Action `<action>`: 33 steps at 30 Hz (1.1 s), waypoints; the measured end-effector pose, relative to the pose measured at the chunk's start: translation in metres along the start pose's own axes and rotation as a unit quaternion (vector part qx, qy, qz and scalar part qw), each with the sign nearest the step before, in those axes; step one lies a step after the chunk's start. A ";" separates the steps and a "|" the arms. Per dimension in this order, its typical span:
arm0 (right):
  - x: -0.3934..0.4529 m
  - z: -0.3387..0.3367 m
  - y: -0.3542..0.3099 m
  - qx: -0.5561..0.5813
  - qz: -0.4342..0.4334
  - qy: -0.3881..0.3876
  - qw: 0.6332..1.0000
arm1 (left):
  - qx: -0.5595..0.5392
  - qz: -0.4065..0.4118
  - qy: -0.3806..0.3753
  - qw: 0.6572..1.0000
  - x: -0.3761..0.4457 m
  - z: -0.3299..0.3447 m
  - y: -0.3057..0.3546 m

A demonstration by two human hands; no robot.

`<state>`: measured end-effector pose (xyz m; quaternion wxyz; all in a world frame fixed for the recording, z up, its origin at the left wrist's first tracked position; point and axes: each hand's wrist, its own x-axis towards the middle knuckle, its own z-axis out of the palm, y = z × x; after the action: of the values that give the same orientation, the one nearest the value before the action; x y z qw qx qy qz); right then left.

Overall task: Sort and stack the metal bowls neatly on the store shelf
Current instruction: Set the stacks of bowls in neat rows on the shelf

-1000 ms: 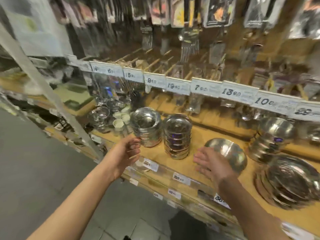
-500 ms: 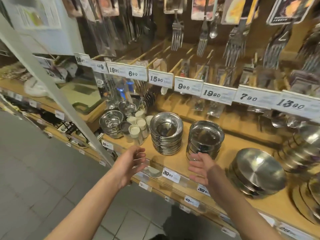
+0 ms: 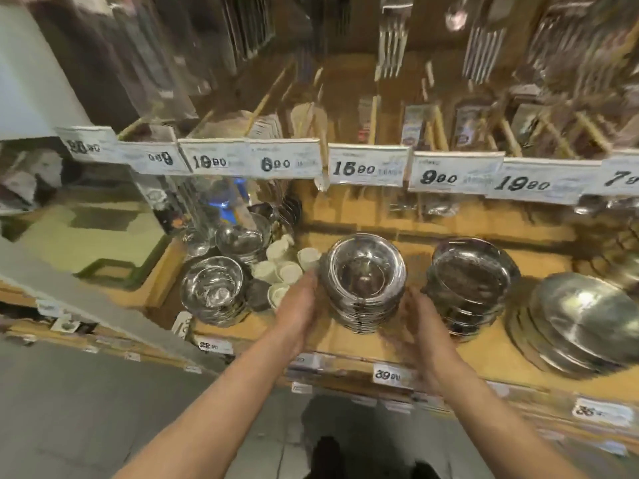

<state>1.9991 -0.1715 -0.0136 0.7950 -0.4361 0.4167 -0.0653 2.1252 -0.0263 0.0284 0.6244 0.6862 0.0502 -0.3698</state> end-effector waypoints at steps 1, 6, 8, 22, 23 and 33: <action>0.005 0.004 0.002 0.018 -0.006 0.010 1.000 | -0.003 0.000 -0.012 1.000 0.008 -0.001 0.002; 0.018 0.018 0.010 0.022 -0.033 0.023 0.999 | 0.000 -0.056 -0.054 0.997 0.044 -0.006 0.005; 0.024 0.019 0.011 0.020 -0.029 0.027 0.999 | -0.013 -0.074 -0.049 0.996 0.057 -0.004 0.006; 0.044 0.016 0.015 0.034 -0.032 -0.027 0.999 | -0.049 -0.142 -0.109 0.983 0.096 0.005 -0.013; 0.044 0.018 0.014 0.030 -0.034 -0.027 0.999 | -0.056 -0.142 -0.107 0.982 0.096 0.007 -0.014; 0.032 0.026 0.017 0.060 -0.057 -0.044 0.996 | -0.113 -0.137 -0.134 0.975 0.074 0.011 -0.013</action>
<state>2.0340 -0.1593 -0.0379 0.8321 -0.4132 0.3513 -0.1166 2.1663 -0.0623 -0.0238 0.6422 0.5421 0.1012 -0.5324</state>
